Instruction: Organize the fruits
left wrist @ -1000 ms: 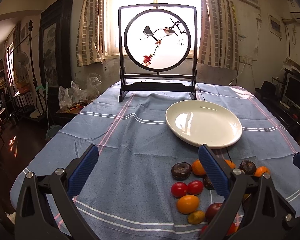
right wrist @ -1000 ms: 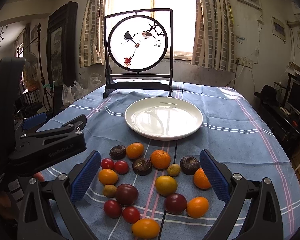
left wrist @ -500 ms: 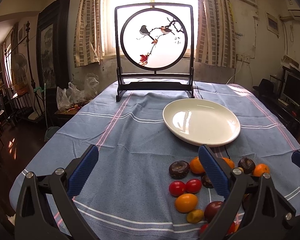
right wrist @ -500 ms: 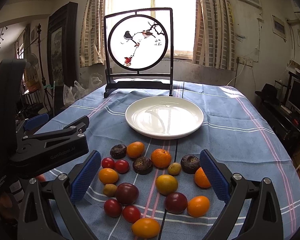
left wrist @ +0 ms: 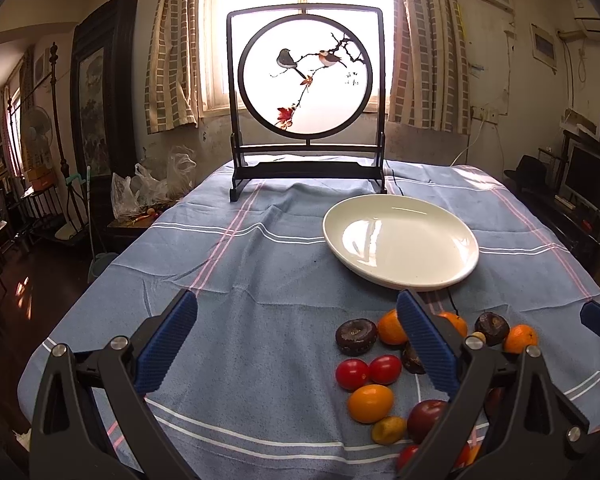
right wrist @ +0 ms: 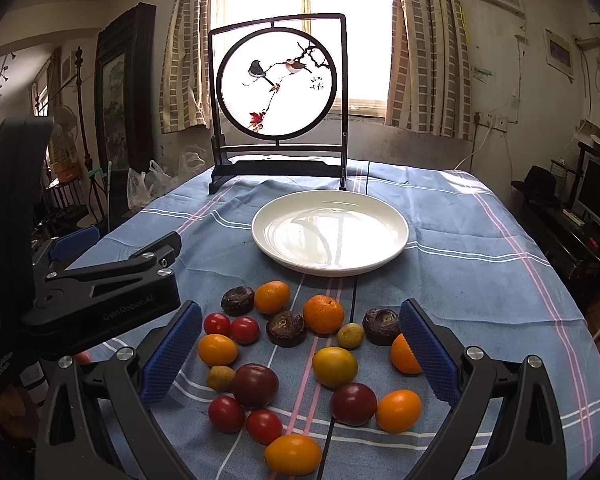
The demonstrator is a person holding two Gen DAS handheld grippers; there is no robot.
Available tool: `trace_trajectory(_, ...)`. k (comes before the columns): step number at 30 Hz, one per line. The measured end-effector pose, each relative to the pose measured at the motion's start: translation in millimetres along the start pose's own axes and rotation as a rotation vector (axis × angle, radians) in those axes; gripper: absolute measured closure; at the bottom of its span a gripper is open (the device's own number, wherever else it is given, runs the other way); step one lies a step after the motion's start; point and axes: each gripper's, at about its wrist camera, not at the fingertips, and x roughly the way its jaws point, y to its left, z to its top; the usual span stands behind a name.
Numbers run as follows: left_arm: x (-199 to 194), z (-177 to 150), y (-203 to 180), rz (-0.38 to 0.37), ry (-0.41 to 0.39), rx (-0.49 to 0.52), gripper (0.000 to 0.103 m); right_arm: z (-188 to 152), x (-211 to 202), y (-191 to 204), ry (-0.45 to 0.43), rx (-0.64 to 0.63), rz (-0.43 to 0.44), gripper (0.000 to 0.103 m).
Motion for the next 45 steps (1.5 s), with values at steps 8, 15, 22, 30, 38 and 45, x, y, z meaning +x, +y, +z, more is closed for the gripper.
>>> trace_trajectory(8,0.5,-0.6,-0.9,-0.001,0.003,0.005,0.005,-1.0,1.0,0.6,0.000,0.000,-0.002,0.004)
trace_trajectory(15,0.6,-0.7,-1.0,0.000,0.003,0.007,0.005,-1.1,1.2,0.4,0.001,-0.003,-0.004,0.004)
trace_trajectory(22,-0.8,-5.9,-1.3,0.003,-0.006,0.053,0.005,-3.8,-4.9,-5.1,-0.006,-0.042,0.014,0.004)
trace_trajectory(30,-8.4,-18.0,-1.1,-0.042,-0.005,0.179,0.007,-15.3,-8.9,-38.1,0.096,-0.081,0.041,0.007)
trace_trajectory(38,5.5,-55.8,-16.9,-0.306,0.226,0.319,0.101,-60.3,2.6,-36.4,0.349,-0.159,0.275,0.060)
trace_trajectory(45,-2.1,-83.5,-43.4,-0.520,0.322,0.365,0.099,-71.5,17.6,-26.7,0.396,-0.155,0.345,0.050)
